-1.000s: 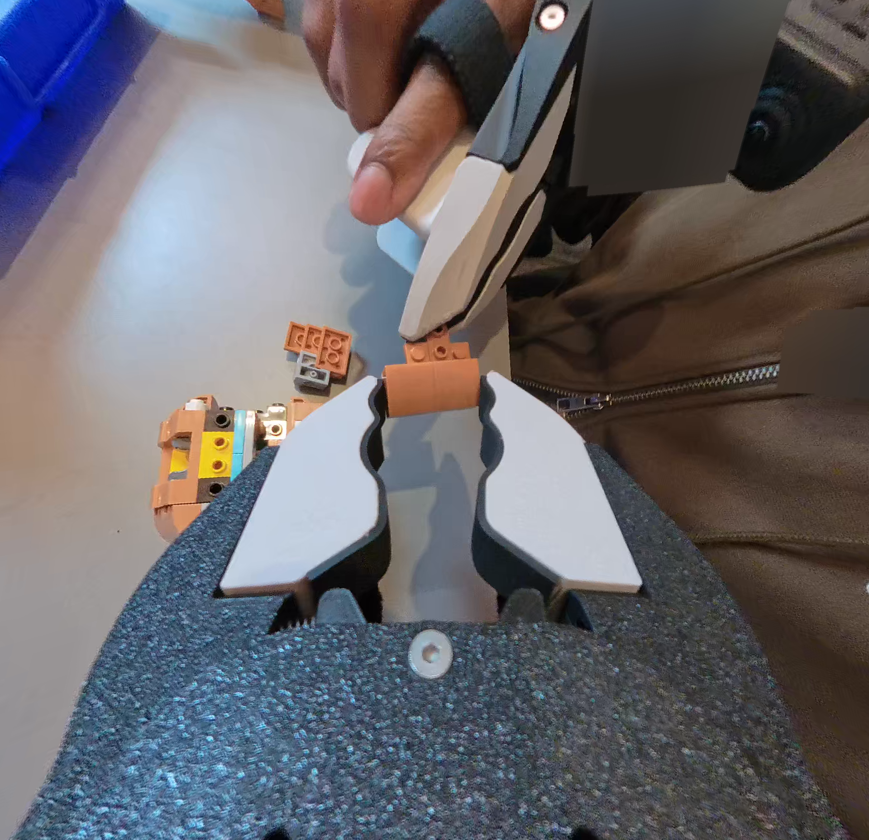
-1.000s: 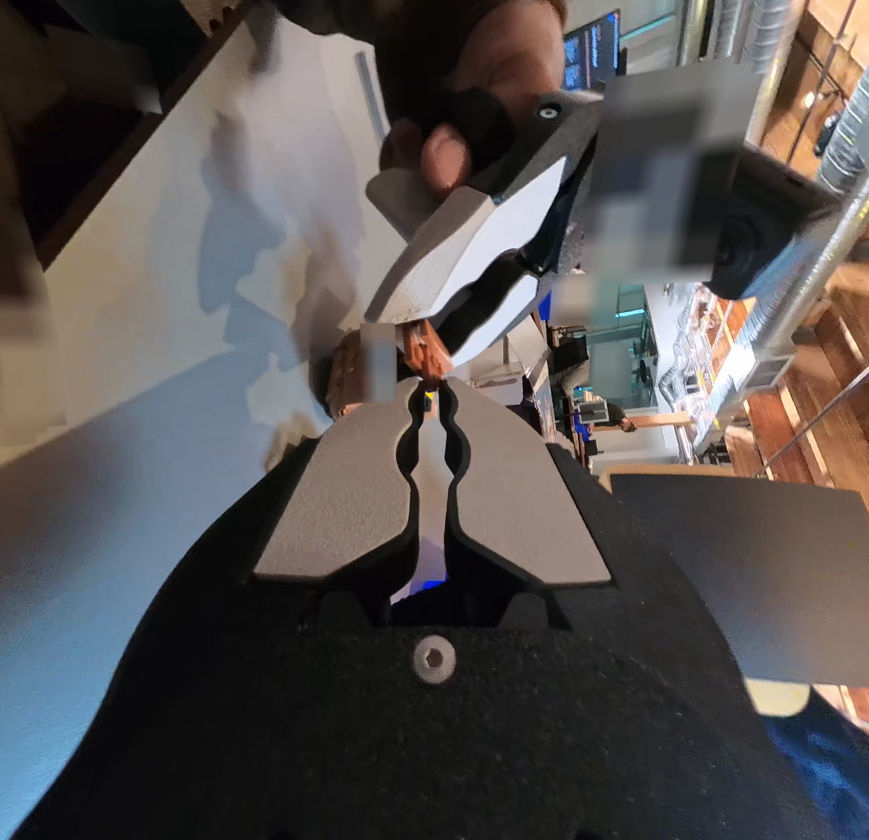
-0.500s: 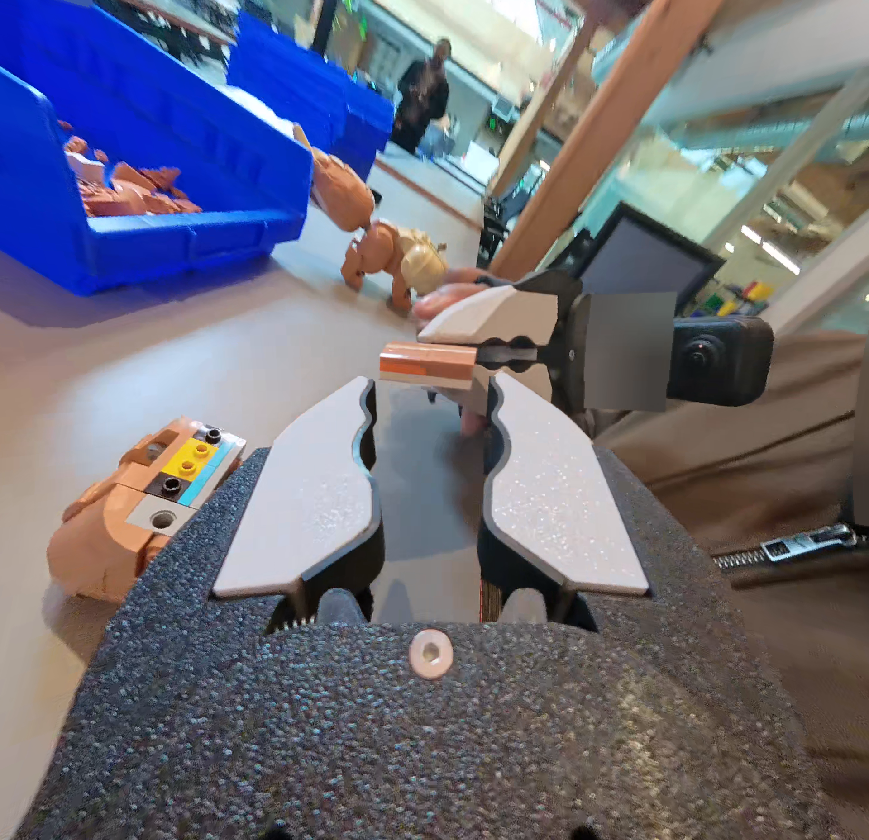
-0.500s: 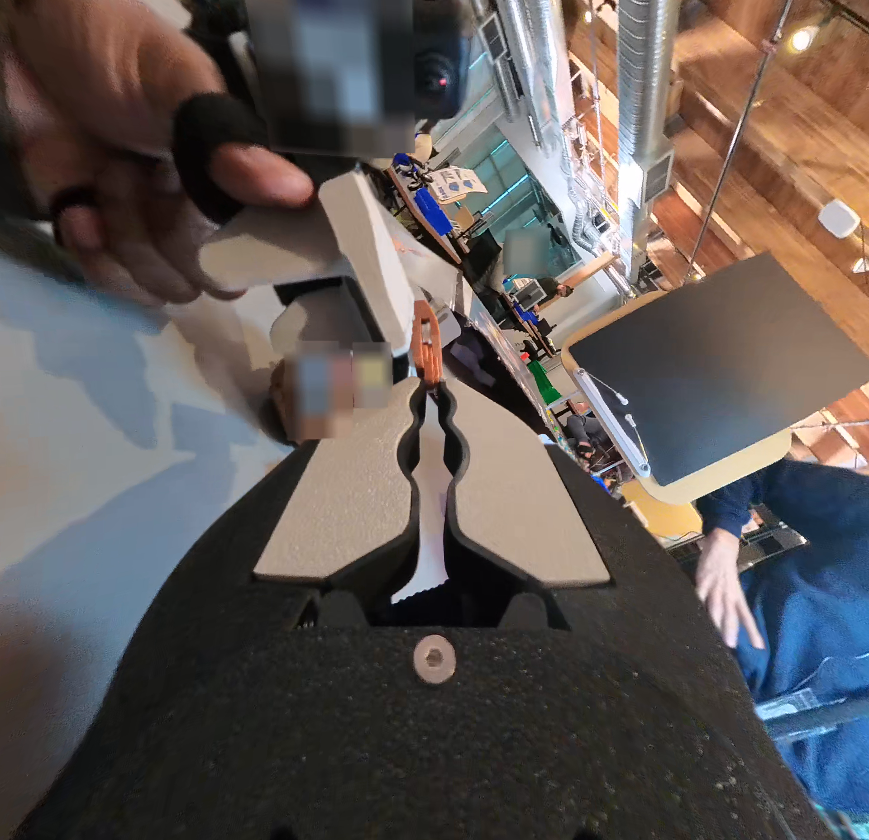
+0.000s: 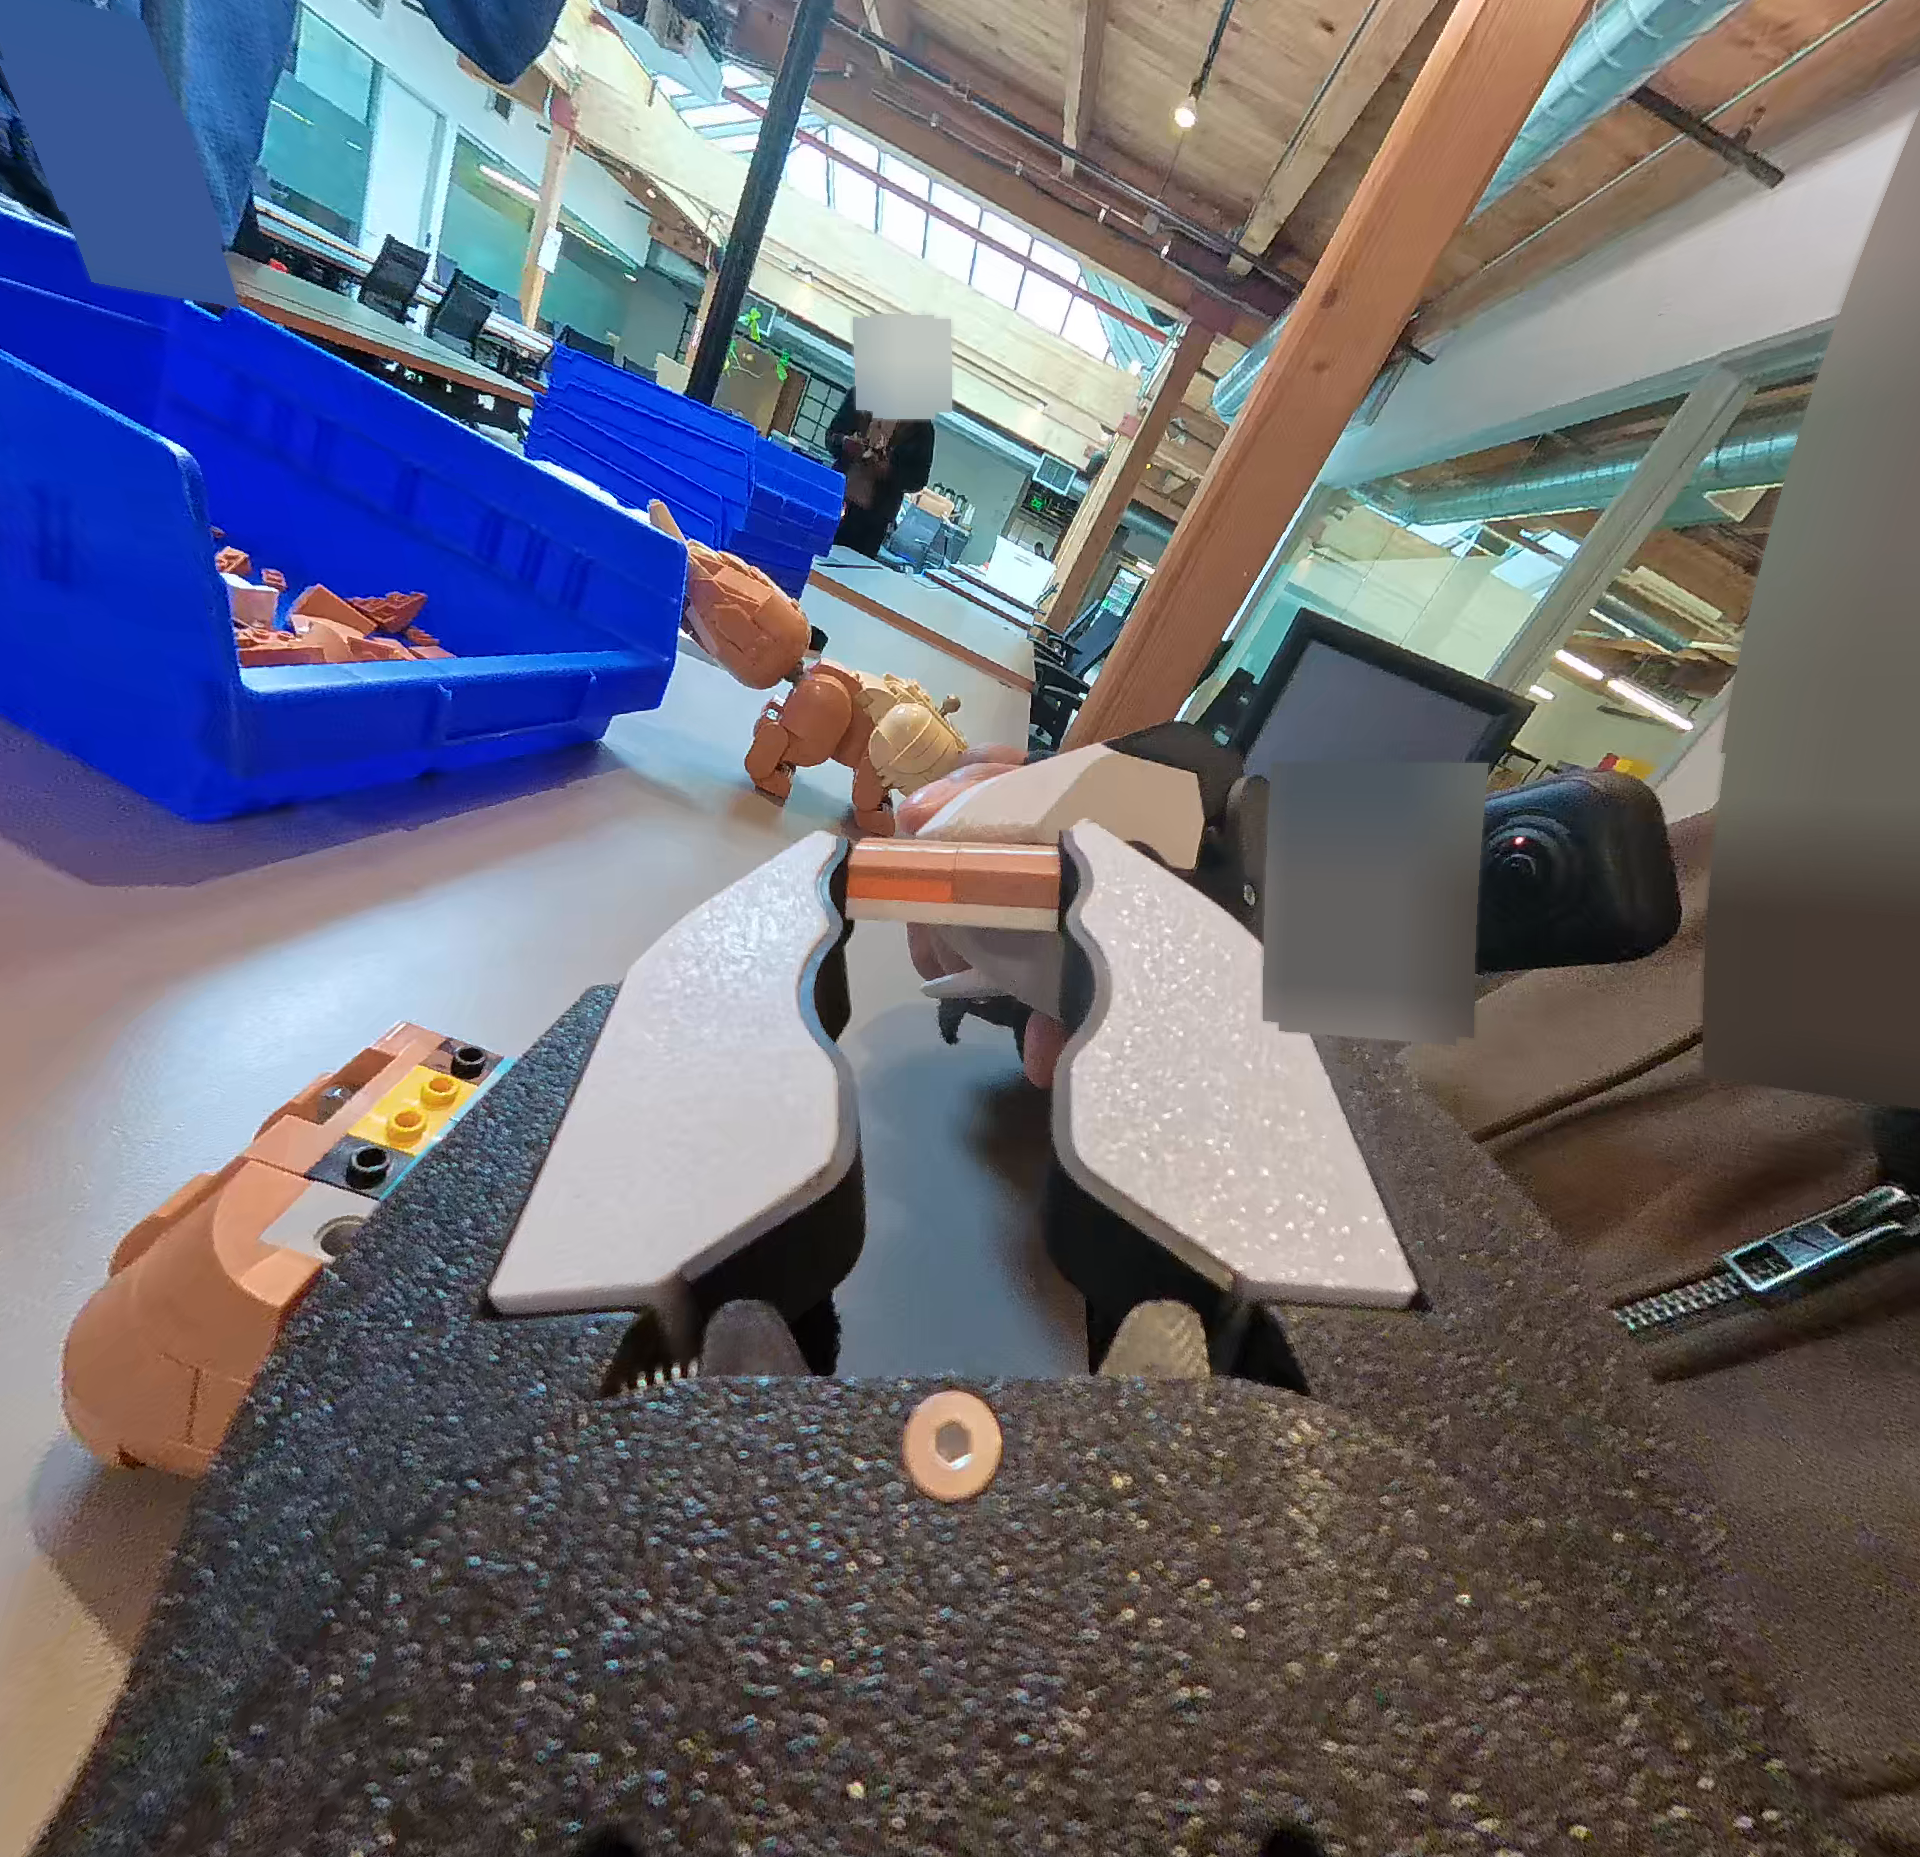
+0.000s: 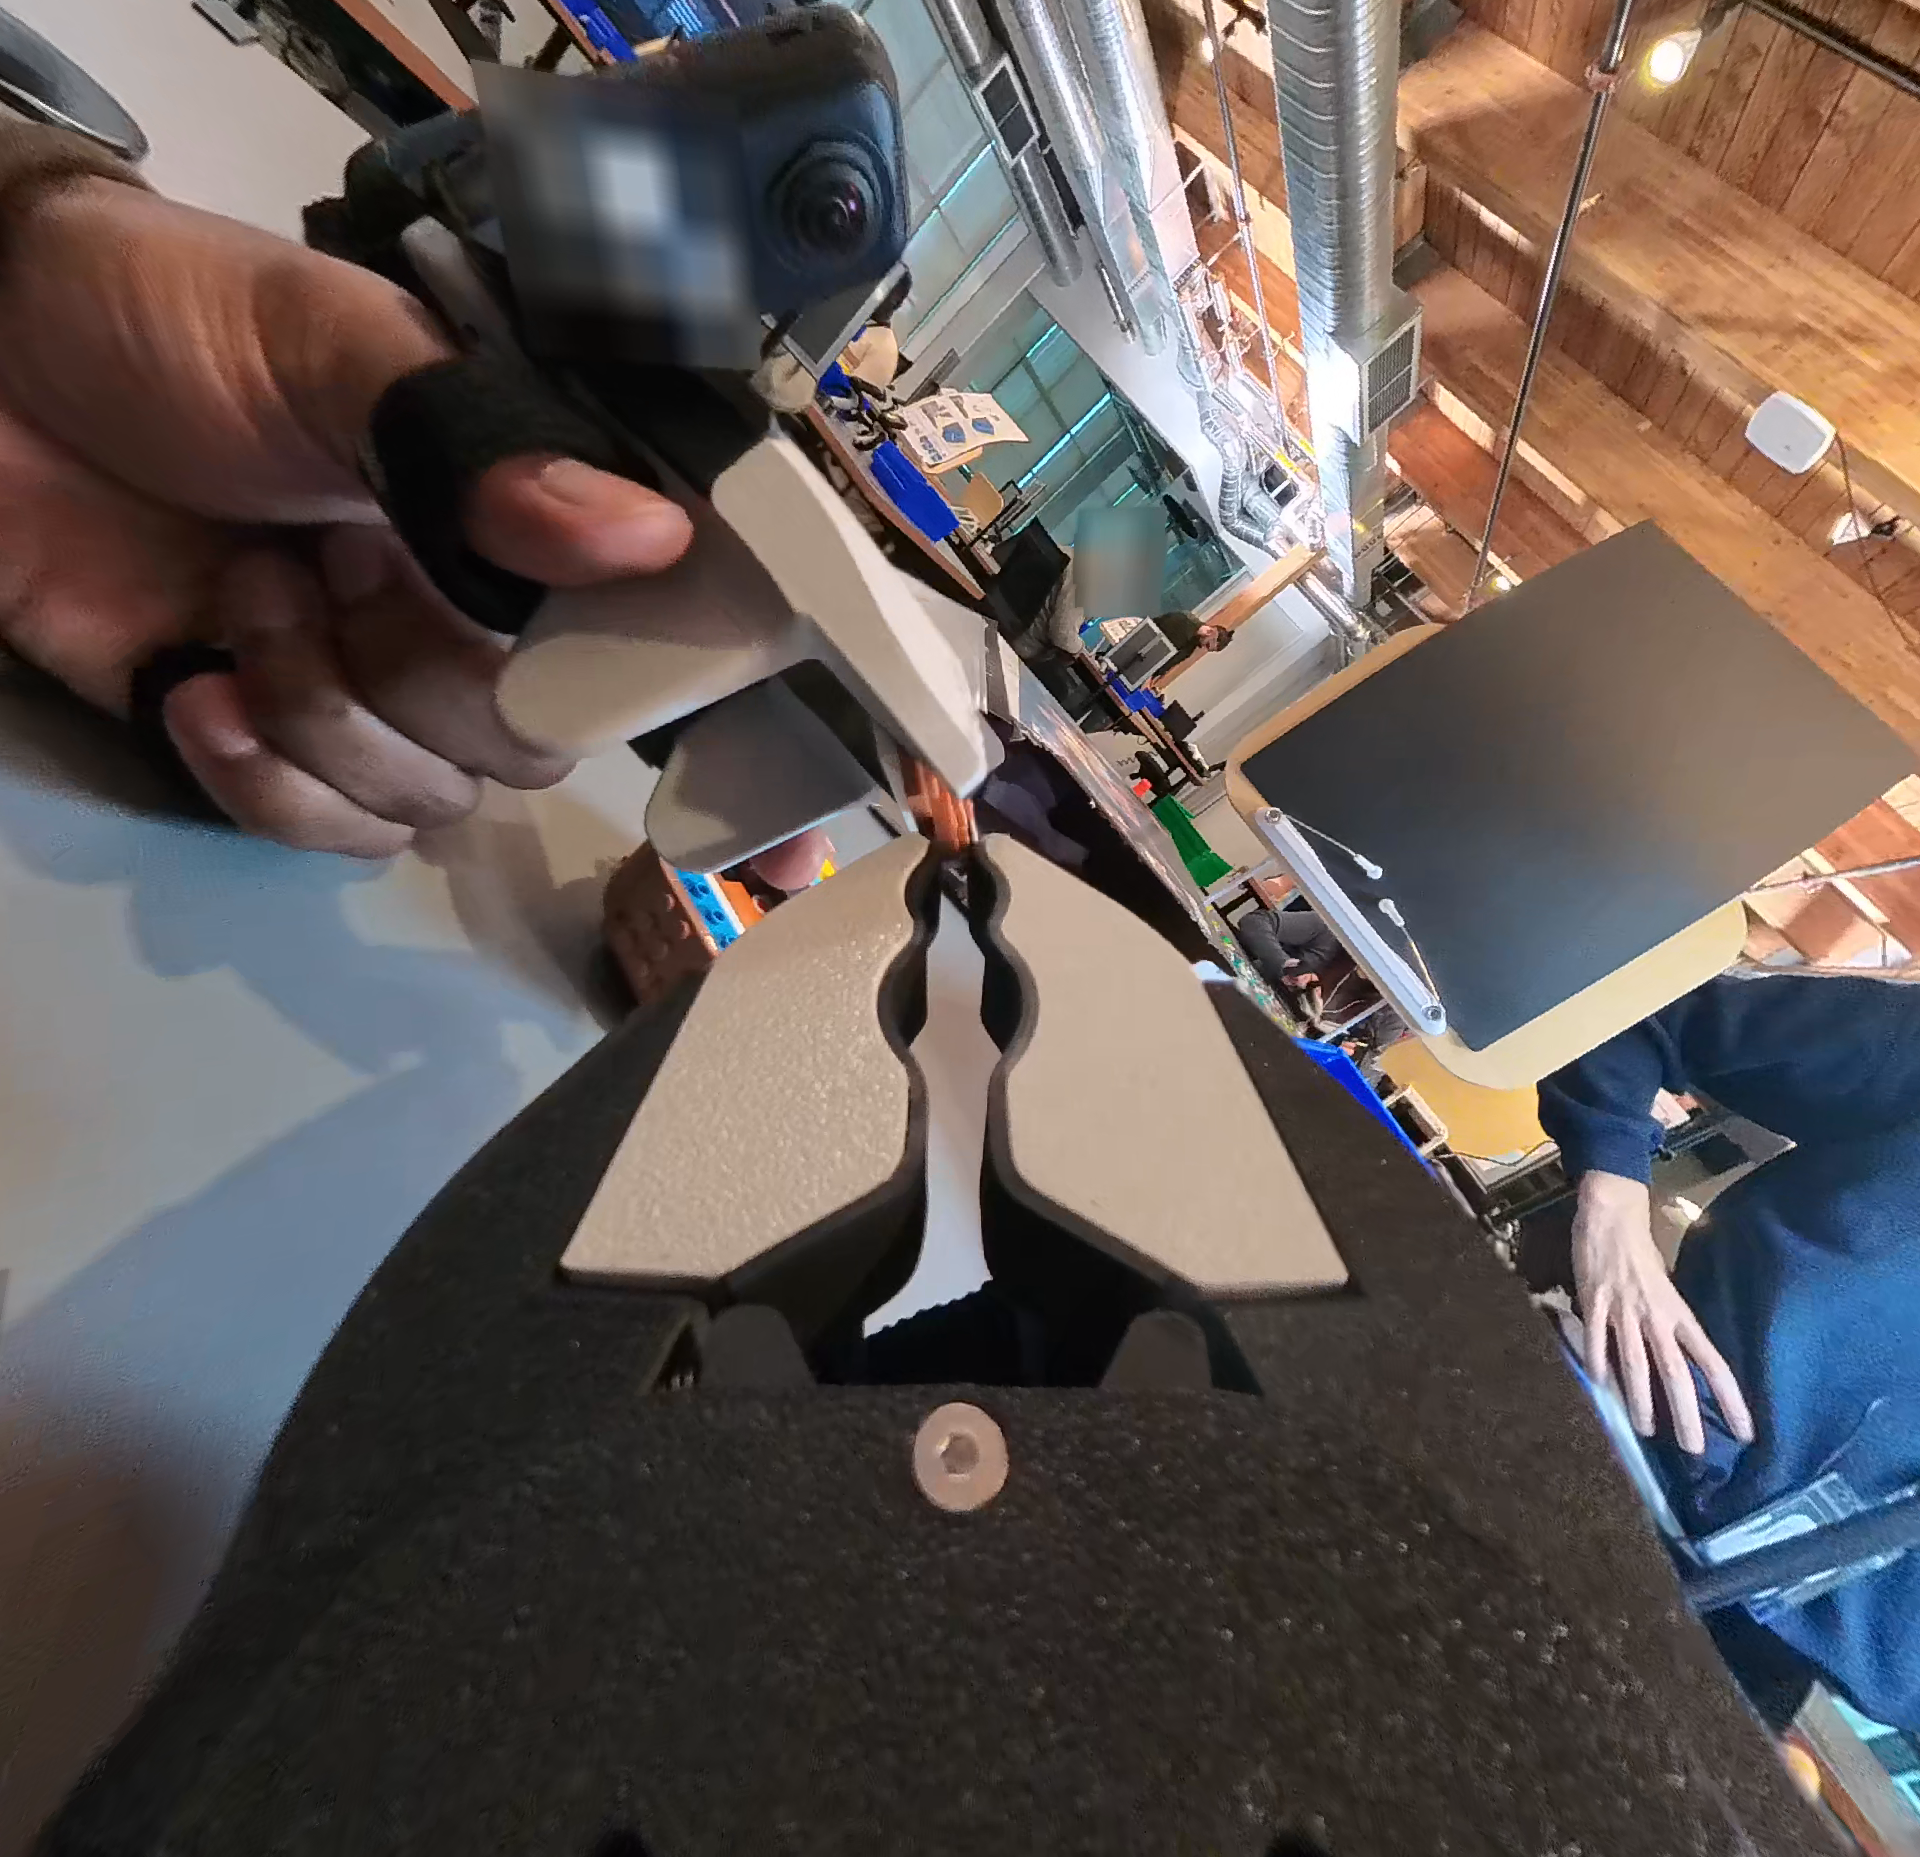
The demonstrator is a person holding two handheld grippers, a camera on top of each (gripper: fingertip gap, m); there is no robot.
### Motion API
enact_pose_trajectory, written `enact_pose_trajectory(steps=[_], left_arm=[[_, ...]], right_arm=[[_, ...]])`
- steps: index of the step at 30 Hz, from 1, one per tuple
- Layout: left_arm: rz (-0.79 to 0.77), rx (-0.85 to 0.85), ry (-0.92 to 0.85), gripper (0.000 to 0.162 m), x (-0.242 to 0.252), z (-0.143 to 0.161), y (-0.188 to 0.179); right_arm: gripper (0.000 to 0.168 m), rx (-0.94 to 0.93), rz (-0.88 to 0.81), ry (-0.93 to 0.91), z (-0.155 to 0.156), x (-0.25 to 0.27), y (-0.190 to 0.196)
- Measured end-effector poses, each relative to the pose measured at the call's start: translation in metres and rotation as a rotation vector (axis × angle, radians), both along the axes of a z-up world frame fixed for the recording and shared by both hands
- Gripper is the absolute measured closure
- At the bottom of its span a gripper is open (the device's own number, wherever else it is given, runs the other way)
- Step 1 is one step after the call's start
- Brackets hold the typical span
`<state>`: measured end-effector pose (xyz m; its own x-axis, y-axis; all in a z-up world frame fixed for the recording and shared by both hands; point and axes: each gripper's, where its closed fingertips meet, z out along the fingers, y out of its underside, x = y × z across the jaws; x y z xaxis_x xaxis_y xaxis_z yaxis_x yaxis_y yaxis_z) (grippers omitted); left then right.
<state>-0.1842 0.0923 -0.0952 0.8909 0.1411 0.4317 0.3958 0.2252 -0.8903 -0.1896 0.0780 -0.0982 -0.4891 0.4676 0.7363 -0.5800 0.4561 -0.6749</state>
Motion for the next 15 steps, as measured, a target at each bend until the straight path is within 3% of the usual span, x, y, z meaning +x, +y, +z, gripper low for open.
enact_pose_trajectory(steps=[6,15], left_arm=[[-0.011,-0.012,-0.014,0.12,0.0031,-0.0018,0.0025],[0.041,0.082,-0.031,0.126,-0.0008,0.006,0.0013]], right_arm=[[0.165,-0.084,-0.033,-0.041,0.0072,-0.0042,0.0065],[0.165,-0.116,-0.049,-0.038,0.0077,-0.0016,0.002]])
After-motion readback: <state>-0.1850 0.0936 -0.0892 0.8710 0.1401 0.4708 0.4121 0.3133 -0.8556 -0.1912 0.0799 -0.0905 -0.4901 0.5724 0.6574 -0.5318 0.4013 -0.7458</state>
